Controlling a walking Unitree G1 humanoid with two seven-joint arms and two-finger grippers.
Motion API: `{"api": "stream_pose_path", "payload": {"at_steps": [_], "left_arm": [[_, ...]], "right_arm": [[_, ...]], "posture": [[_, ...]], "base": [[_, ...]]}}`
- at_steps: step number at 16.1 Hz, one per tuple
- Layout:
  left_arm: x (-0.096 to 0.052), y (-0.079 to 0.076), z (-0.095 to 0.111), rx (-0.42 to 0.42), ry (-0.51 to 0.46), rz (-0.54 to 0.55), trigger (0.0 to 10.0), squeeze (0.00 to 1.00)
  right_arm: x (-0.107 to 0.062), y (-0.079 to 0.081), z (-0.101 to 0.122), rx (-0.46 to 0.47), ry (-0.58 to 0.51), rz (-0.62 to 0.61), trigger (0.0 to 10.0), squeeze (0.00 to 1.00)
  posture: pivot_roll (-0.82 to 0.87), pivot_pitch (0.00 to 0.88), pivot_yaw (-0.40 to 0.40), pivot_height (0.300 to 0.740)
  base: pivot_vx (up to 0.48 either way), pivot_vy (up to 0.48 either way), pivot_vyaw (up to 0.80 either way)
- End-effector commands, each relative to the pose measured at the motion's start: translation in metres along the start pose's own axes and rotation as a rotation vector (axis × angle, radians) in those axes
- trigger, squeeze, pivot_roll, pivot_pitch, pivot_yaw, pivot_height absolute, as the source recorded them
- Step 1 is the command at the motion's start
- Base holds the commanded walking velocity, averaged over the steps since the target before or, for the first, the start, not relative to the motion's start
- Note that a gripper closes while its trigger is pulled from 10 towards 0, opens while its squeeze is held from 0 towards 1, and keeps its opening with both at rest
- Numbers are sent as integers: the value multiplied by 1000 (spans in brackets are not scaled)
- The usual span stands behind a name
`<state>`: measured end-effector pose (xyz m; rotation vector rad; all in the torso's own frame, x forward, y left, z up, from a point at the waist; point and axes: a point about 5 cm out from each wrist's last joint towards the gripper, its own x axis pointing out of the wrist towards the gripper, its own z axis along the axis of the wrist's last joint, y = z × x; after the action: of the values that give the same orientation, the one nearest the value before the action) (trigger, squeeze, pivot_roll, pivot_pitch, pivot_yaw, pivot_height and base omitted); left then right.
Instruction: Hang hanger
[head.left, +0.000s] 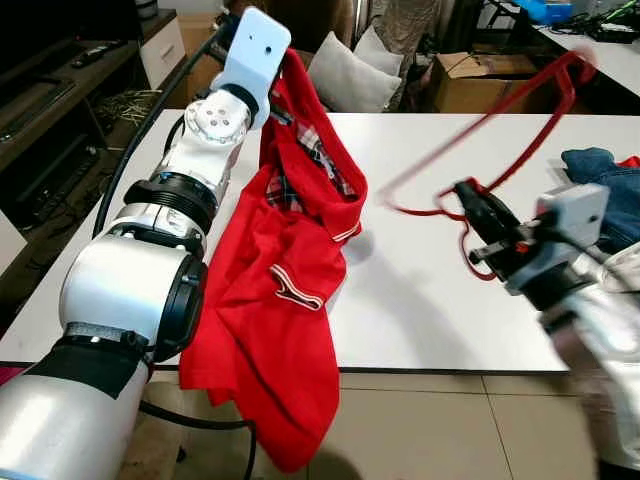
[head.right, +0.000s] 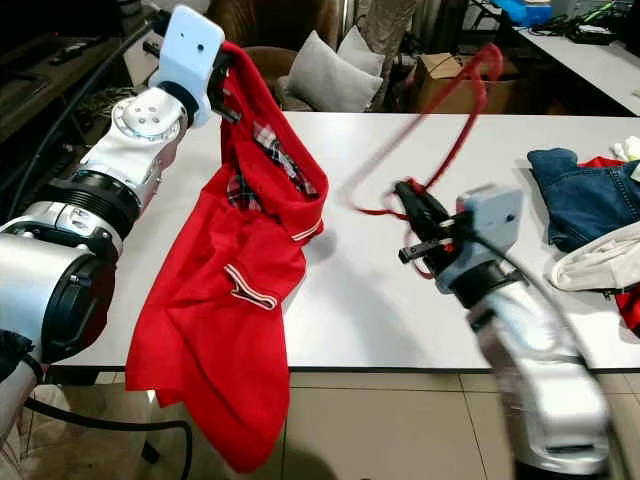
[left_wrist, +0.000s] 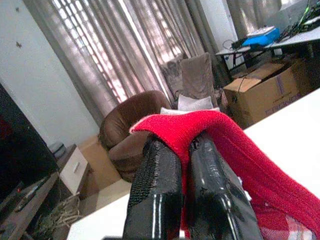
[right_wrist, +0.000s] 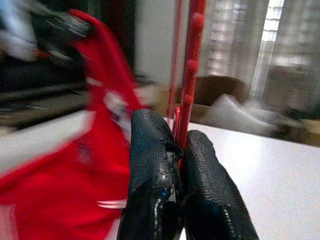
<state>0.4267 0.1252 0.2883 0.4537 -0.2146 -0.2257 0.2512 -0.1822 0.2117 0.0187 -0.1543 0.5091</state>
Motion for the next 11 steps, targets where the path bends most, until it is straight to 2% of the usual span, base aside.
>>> {"api": "stream_pose_path", "payload": {"at_steps": [1,3,5,6,8,9,10,11], "left_arm": [[3,4,11,-18,-18,12,10000,0],[5,6,21,-43,-38,19,10000,0],[7,8,34,-115,-83,0,10000,0],[8,9,39,-149,-101,-16,10000,0],[9,19,74,-250,-216,-84,10000,0],[9,22,81,-264,-239,-93,10000,0],[8,30,100,-338,-283,-110,10000,0],[6,42,124,-409,-327,-121,10000,0]], "right_arm": [[-3,9,17,55,-40,174,10000,0],[-7,13,27,159,-57,332,10000,0],[-8,17,23,281,-55,418,10000,0],[-7,18,20,314,-53,422,10000,0],[5,29,-3,420,-17,430,10000,0],[7,32,-7,428,-7,435,10000,0],[15,34,-16,451,-2,433,10000,0],[32,37,-31,462,20,424,10000,0]], "posture": [[-229,0,50,740],[-225,0,42,740],[-218,0,29,740],[-216,0,26,740],[-202,0,9,740],[-201,0,8,740],[-184,0,-7,740],[-174,0,-16,740]], "base": [[0,0,0],[0,0,0],[0,0,0],[0,0,0],[0,0,0],[0,0,0],[0,0,0],[0,0,0]]}}
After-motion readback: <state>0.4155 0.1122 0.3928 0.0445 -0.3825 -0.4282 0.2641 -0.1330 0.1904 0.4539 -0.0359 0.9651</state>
